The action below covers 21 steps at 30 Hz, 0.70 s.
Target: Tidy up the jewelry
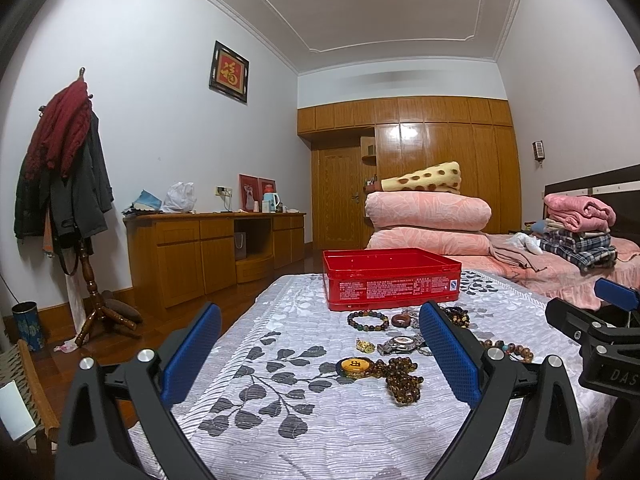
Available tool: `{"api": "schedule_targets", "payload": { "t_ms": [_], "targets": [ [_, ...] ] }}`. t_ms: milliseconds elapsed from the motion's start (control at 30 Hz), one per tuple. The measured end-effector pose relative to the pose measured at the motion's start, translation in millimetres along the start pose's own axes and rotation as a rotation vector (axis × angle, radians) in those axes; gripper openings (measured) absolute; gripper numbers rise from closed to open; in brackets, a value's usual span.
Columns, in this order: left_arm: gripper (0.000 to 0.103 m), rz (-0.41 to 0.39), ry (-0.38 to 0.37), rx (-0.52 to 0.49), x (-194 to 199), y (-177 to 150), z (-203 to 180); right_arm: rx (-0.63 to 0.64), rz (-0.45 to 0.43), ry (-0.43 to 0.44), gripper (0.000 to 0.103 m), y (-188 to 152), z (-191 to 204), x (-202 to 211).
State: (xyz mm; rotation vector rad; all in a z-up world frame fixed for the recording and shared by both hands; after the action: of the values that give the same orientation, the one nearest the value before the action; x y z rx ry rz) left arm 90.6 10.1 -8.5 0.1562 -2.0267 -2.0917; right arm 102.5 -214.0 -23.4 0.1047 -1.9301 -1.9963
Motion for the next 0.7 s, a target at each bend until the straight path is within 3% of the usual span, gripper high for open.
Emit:
{"api": "schedule_targets", "payload": {
  "t_ms": [467,700],
  "targets": [
    [0.097,0.004,0.001,0.001,-2.1,-2.5,-1.6,-0.001,0.004,0.001,0.097,-1.0,0.6,-0.7],
    [0.097,0.052,-0.010,-0.005,-8.8,-11.7,-4.2,-0.014,0.038,-0.007,0.097,-5.2,-8.6,-8.3]
  ]
}}
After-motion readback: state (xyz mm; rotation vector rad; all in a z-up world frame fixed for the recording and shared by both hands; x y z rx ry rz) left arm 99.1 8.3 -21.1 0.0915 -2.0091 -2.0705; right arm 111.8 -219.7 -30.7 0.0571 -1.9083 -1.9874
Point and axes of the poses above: each gripper's, at about its wrist camera, not at the fingertips, and x roughly against the way its jaws point, z to its left, y to its top, the point moved 9 cm from there along -x, roughly the way its jaws point, and after that the axes turned 13 degrees about y, right-handed, at the moved point
